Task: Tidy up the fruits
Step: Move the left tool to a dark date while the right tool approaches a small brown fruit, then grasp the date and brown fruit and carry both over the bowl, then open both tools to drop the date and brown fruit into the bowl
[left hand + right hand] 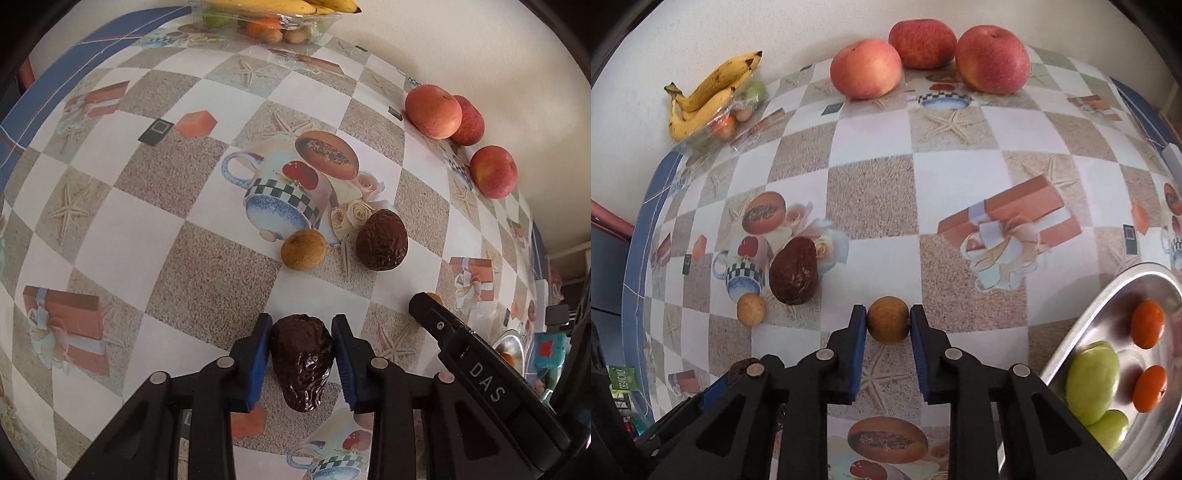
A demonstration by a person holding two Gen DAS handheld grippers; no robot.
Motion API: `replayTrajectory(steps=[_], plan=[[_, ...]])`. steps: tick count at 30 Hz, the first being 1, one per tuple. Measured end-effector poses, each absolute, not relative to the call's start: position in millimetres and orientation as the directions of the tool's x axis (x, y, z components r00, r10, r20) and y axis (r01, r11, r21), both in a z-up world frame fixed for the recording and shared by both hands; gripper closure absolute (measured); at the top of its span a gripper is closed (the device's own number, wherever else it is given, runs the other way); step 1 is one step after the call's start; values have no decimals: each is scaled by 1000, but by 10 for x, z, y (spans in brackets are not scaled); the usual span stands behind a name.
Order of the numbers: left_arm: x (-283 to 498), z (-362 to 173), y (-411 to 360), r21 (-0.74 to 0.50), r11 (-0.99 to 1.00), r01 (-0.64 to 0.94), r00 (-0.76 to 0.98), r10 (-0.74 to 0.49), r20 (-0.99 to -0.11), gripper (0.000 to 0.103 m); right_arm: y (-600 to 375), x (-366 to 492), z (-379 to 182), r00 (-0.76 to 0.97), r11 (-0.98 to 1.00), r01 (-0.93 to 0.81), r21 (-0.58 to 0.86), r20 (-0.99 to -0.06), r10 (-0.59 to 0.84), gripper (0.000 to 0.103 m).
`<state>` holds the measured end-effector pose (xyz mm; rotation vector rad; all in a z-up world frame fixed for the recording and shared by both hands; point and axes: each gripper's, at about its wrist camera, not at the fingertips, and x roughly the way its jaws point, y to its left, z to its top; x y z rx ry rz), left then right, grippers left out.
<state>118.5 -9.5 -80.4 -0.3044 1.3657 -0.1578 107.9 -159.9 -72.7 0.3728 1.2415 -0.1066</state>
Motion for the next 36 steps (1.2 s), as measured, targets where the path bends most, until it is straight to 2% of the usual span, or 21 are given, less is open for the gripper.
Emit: replayTrajectory(steps=[6, 12, 24, 26, 27, 28, 29, 31, 33, 35, 36], plan=[[1055, -635, -7, -390, 918, -75, 201, -369, -907, 68, -1684, 989, -663, 331, 925, 298, 238, -934, 134, 78], [911, -353, -271, -452, 892, 25, 227, -445, -866, 68, -1956, 773, -394, 378, 897, 350, 269, -917, 127, 78], [469, -255, -1222, -496, 831, 250, 111, -534, -838, 68, -2762, 150, -168, 365, 864, 489, 121, -928, -77, 78], [426, -266, -1302, -511, 815, 274, 89, -551, -830, 65, -2914, 45, -201, 363, 843, 521, 134, -929, -77, 78], [418, -283, -1331, -519, 809, 276, 74, -556, -828, 56, -2965, 15, -222, 361, 833, 534, 146, -930, -68, 78], [414, -298, -1341, -524, 807, 274, 63, -558, -827, 41, -3039, -27, -252, 359, 817, 552, 170, -932, -49, 76], [424, -320, -1346, -524, 809, 267, 61, -557, -829, 34, -3102, -60, -285, 360, 801, 566, 198, -933, -23, 74], [461, -342, -1303, -517, 818, 250, 73, -549, -833, 29, -3174, -97, -331, 361, 781, 579, 235, -932, 12, 59], [513, -350, -1218, -501, 835, 228, 89, -530, -843, 28, -3201, -105, -360, 357, 769, 593, 238, -934, 13, 50], [585, -350, -1101, -469, 861, 198, 126, -497, -859, 22, -3200, -95, -371, 348, 765, 602, 226, -938, 3, 50], [625, -341, -1031, -443, 878, 183, 152, -471, -869, 15, -3196, -88, -373, 346, 765, 604, 224, -938, 2, 50]])
